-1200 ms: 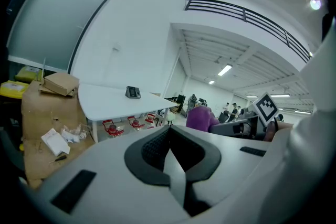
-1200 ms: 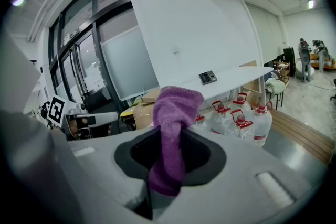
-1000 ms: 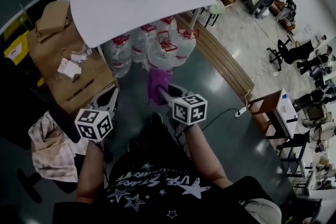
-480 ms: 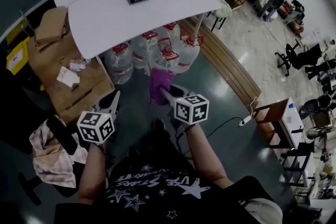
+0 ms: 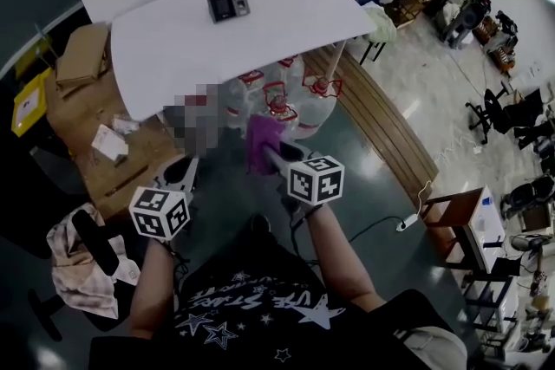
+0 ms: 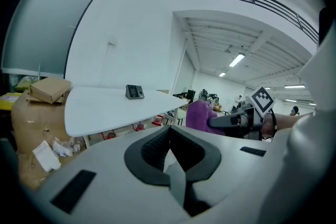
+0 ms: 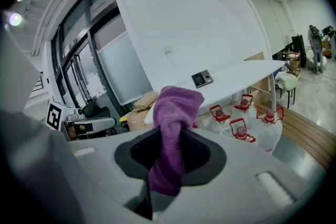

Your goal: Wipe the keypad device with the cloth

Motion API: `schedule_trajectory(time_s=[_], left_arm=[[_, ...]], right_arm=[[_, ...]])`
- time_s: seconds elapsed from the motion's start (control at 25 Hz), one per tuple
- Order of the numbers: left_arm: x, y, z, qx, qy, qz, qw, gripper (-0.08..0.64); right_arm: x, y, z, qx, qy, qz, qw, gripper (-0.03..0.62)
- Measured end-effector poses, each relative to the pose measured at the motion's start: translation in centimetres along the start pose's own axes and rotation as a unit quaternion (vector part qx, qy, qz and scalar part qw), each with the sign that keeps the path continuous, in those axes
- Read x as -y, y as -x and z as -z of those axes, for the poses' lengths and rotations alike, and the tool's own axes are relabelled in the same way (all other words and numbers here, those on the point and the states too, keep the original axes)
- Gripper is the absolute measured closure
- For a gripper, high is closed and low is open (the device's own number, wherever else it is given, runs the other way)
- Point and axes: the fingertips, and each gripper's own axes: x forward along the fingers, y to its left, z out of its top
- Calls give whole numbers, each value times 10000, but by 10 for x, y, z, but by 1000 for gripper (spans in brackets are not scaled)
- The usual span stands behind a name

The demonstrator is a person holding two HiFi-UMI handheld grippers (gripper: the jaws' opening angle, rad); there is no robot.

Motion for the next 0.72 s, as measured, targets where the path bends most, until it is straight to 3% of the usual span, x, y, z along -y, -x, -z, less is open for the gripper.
schedule_trajectory(time_s=[0.44, 0.72], left_arm=[[7, -64, -36, 6, -50, -196, 9998, 551], [27, -103, -34, -26, 50, -291, 9996, 551]], right_arm=[[59, -18, -44, -31, 59, -319, 9995, 494], [104, -12, -49, -127, 7, -359, 9993, 494]])
